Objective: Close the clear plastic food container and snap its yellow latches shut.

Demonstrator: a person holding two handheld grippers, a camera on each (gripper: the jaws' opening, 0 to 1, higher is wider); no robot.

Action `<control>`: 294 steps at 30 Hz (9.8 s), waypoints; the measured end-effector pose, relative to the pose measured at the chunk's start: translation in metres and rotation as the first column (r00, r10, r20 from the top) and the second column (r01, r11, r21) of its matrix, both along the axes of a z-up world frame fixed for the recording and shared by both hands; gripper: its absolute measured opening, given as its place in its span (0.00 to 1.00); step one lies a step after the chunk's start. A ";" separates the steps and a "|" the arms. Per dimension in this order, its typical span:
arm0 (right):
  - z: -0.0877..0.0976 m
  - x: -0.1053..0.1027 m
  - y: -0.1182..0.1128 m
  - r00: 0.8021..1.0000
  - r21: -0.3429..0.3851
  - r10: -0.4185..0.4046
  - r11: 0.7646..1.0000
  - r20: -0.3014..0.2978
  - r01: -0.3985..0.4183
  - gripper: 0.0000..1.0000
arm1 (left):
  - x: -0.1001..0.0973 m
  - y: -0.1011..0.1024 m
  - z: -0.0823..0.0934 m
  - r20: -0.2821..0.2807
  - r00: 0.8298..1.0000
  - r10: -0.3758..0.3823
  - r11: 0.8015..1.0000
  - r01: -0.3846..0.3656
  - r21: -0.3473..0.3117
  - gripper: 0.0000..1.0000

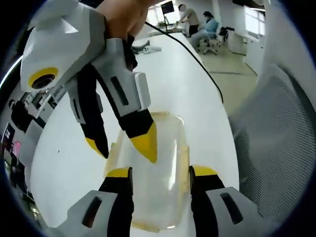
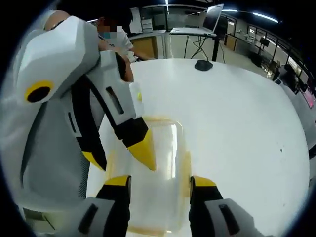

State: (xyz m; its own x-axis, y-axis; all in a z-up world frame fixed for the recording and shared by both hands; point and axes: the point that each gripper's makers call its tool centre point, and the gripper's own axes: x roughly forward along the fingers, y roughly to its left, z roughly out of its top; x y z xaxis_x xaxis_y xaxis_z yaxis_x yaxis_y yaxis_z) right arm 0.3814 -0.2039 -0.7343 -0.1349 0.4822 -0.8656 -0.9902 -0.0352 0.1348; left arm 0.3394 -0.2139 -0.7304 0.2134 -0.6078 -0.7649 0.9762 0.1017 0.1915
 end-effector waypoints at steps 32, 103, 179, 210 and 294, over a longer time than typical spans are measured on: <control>-0.013 -0.003 0.000 0.983 -0.208 -0.016 0.978 -0.185 -0.023 0.43 | 0.002 0.000 -0.007 0.115 0.993 -0.010 0.999 0.005 0.047 0.41; -0.020 -0.030 -0.045 0.989 0.012 -0.084 0.996 0.123 0.083 0.85 | 0.025 0.049 -0.018 -0.147 0.989 -0.021 0.991 0.040 0.126 0.81; -0.028 0.018 0.087 0.986 -0.037 -0.050 0.998 0.160 0.057 0.79 | 0.071 0.181 -0.028 -0.119 0.993 -0.010 0.979 0.034 0.201 0.76; -0.024 0.067 0.079 0.985 -0.021 -0.083 0.996 0.152 0.088 0.80 | 0.121 0.174 -0.026 -0.116 0.993 0.007 0.981 0.016 0.192 0.78; 0.057 -0.105 0.011 0.726 0.459 -0.681 0.677 0.095 0.575 0.99 | -0.053 0.223 0.035 -0.008 0.849 0.528 0.839 -0.523 -0.150 0.98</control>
State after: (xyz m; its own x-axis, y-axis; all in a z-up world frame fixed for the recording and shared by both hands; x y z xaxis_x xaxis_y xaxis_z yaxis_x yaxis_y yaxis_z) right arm 0.2768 -0.1930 -0.6774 0.5059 0.6595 -0.5560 -0.7900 0.6131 0.0084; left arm 0.2862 0.0089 -0.6952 0.5543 -0.4980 -0.6669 0.7622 0.6256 0.1664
